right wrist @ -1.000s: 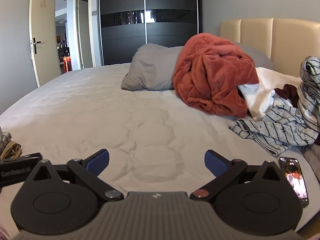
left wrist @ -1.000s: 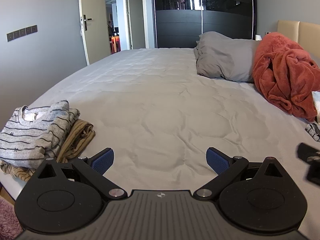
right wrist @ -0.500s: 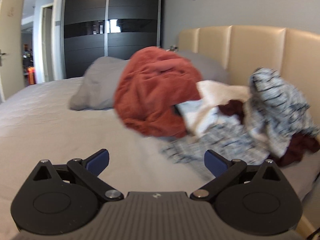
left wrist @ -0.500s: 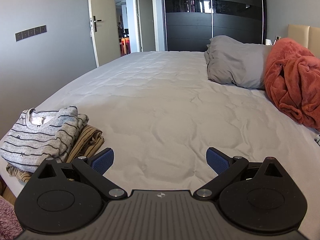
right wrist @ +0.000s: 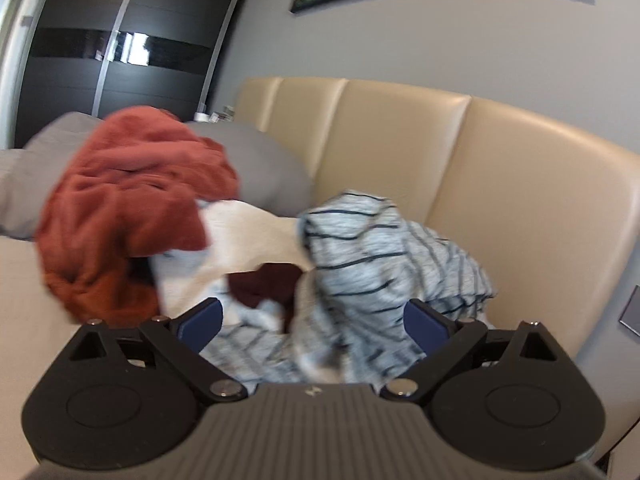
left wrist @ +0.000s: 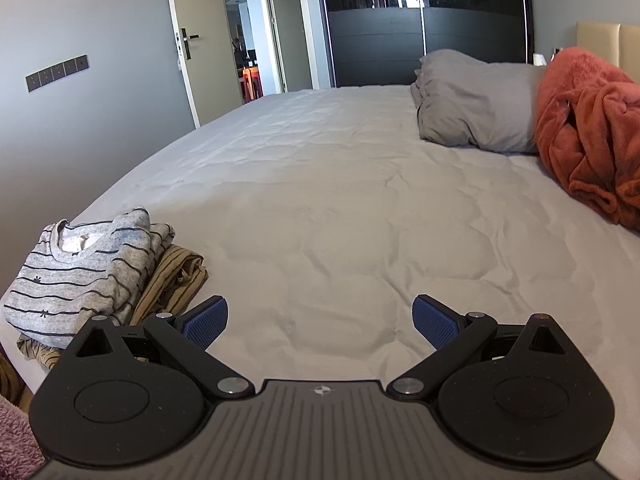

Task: Fold clothes
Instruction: 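Reach the right tool into the clothes pile and grasp the grey striped garment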

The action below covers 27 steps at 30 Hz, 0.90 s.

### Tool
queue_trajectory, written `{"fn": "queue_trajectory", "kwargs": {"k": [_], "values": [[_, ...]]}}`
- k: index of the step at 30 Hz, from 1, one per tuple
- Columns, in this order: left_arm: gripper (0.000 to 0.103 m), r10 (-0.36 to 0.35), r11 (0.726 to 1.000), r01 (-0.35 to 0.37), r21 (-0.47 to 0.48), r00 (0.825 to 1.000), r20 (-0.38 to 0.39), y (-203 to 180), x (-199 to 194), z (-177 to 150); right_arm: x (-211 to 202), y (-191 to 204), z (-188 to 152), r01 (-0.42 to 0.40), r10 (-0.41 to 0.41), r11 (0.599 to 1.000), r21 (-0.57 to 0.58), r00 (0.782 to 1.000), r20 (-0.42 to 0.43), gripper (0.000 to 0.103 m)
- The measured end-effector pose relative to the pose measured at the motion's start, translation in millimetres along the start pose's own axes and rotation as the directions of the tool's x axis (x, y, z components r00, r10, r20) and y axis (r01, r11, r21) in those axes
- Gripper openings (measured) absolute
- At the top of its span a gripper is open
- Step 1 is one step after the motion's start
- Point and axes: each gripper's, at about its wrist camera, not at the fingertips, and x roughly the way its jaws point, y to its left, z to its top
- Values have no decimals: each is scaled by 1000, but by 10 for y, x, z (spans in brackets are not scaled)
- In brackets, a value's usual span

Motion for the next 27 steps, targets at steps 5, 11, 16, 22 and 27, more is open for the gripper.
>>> {"fn": "queue_trajectory", "kwargs": {"k": [5, 11, 16, 22, 27], "values": [[101, 17, 999, -17, 32, 1000, -25, -57, 86, 8, 438, -11, 125, 41, -41, 996, -79, 999, 3, 99], [101, 28, 999, -26, 36, 999, -47, -75, 157, 8, 809, -8, 273, 75, -79, 992, -105, 996, -35, 99], [101, 33, 999, -31, 31, 998, -53, -76, 183, 14, 938, -17, 341, 59, -70, 989, -133, 994, -82, 51], [101, 21, 1000, -20, 10, 998, -60, -28, 167, 29, 965, -189, 408, 34, -44, 997, -70, 988, -148, 12], [101, 11, 1000, -12, -18, 999, -46, 44, 122, 56, 751, -313, 531, -7, 1, 999, -42, 991, -134, 8]]}}
